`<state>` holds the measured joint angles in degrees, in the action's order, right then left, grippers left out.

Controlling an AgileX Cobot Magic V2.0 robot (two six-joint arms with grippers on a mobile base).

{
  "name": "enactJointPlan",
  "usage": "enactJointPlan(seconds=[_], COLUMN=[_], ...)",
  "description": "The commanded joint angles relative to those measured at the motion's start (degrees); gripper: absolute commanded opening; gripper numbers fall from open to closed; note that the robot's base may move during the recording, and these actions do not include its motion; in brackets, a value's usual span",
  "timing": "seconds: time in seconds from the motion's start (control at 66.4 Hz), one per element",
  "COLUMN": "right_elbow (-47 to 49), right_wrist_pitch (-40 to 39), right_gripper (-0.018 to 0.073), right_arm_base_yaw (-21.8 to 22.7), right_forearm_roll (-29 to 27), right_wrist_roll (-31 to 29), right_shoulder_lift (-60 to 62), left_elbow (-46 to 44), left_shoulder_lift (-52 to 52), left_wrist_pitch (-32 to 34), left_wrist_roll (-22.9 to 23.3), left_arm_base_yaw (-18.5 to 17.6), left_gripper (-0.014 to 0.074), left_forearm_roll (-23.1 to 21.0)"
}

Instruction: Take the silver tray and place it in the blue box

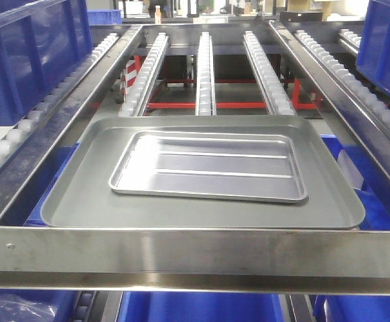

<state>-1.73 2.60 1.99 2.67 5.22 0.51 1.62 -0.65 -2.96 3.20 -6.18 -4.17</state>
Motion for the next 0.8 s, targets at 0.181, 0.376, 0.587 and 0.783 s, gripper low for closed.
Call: enactJointPlan(seconds=[0.181, 0.376, 0.587, 0.783], right_elbow=[-0.2, -0.2, -0.2, -0.2], right_wrist_pitch=[-5.2, -5.2, -5.8, -6.2], right_gripper=[0.0055, 0.0055, 0.0055, 0.0055], right_arm_base_yaw=[0.0, 0.0, 0.0, 0.0], right_forearm_roll=[-0.1, -0.1, -0.1, -0.1], right_wrist_roll=[-0.4, -0.4, -0.4, -0.4], right_shoulder_lift=[1.2, 1.2, 1.2, 1.2], left_elbow=[-0.1, -0.1, -0.1, -0.1], left_shoulder_lift=[-1.1, -1.1, -1.1, -1.1], left_wrist_pitch=[4.8, 5.0, 5.1, 9.0], left_wrist_roll=[-0.1, 0.0, 0.0, 0.0], left_arm_base_yaw=[0.1, 0.1, 0.1, 0.1], left_gripper=[-0.0094, -0.0094, -0.0094, -0.0094], left_forearm_roll=[-0.2, -0.3, -0.3, -0.2])
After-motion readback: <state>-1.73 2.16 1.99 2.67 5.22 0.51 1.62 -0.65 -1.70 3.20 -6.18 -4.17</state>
